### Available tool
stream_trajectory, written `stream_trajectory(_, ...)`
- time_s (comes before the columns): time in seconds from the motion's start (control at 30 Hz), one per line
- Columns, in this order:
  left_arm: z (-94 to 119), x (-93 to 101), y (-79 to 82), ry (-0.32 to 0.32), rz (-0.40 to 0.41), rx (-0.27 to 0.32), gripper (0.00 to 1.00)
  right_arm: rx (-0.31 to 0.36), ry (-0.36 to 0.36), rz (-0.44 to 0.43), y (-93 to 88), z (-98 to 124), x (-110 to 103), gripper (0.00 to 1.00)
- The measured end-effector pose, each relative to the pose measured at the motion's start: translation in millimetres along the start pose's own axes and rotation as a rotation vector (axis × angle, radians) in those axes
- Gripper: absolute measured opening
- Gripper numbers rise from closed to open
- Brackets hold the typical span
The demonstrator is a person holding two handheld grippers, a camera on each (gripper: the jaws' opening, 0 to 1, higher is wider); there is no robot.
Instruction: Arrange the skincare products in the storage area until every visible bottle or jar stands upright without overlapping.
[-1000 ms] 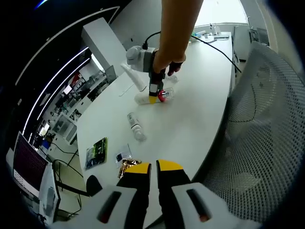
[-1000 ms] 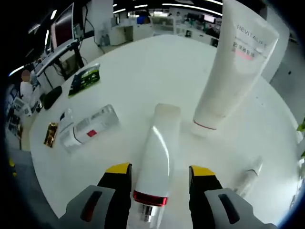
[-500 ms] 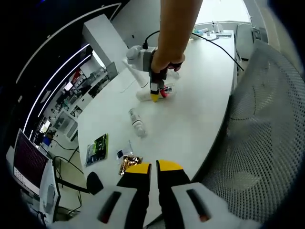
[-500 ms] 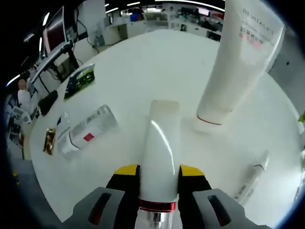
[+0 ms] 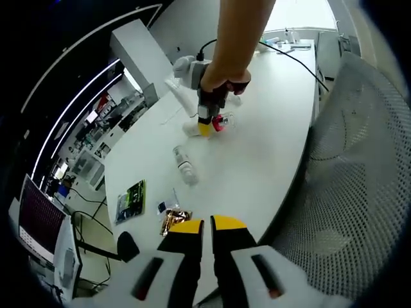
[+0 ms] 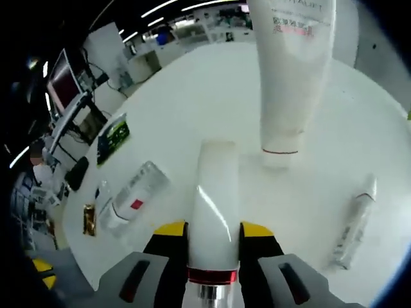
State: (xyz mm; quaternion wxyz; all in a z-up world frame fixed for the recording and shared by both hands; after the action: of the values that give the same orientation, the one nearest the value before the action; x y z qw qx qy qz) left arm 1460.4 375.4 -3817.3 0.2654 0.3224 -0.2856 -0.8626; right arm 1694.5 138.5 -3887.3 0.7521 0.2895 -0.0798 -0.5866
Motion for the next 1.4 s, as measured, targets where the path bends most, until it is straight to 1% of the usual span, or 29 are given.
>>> stream_trajectory(0.23, 0, 0.3, 0.7, -0.001, -0.003, 0.008, 0.01, 0.06, 0.059, -0.167, -2.7, 6, 4, 0.25)
stream_trajectory(0.43, 1, 0.9, 1.1, -0.005, -0.006, 0.014, 0.01, 0.125, 0.148, -0.392, -15.8, 14, -1, 0.25)
stream_trajectory(0.53, 1, 2.2, 1.5, -0.016, -0.012, 0.017, 0.01, 0.148, 0.181, -0.496, -26.7, 18, -3, 0.25)
stream_trajectory(0.63, 1, 3.6, 2.2, -0.026, -0.018, 0.021, 0.01, 0.186, 0.228, -0.618, -36.4, 20, -6, 0.24)
stream_trajectory(0.7, 1, 4.6, 2.5, -0.033, -0.022, 0.023, 0.01, 0.226, 0.285, -0.701, -45.8, 25, -13, 0.25)
stream_trajectory(0.8, 0, 6.6, 3.3, -0.047, -0.034, 0.024, 0.01, 0.256, 0.341, -0.76, -53.0, 28, -18, 0.25)
stream_trajectory(0.93, 0, 8.9, 4.0, -0.062, -0.049, 0.026, 0.01, 0.3, 0.398, -0.809, -56.1, 34, -24, 0.25)
stream_trajectory(1.0, 0, 9.4, 3.8, -0.07, -0.048, 0.024, 0.01, 0.336, 0.45, -0.871, -59.9, 41, -31, 0.25)
stream_trajectory(1.1, 0, 10.5, 4.4, -0.08, -0.051, 0.028, 0.01, 0.351, 0.468, -0.93, -67.2, 46, -37, 0.25)
stream_trajectory(1.2, -1, 11.7, 4.7, -0.091, -0.057, 0.029, 0.02, 0.368, 0.465, -1.01, -74.5, 44, -37, 0.25)
stream_trajectory(1.3, -1, 12.5, 5.0, -0.096, -0.062, 0.031, 0.02, 0.384, 0.481, -1.066, -79.5, 45, -39, 0.25)
stream_trajectory(1.4, -1, 12.6, 4.7, -0.1, -0.063, 0.028, 0.02, 0.391, 0.505, -1.081, -80.1, 47, -41, 0.25)
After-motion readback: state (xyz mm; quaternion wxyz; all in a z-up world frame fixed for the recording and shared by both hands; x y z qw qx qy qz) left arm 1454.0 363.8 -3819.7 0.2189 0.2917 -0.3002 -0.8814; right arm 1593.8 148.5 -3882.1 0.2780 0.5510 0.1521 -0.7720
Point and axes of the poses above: the point that each gripper's makers call its tool centre point, and the gripper's own axes: z roughly backward along the fingers, x roughly to its right, y roughly out of its top, the point moved 9 cm from there along z, roughly backward along the fingers, and after that the axes turned 3 degrees about z, right-handed, at the moved point
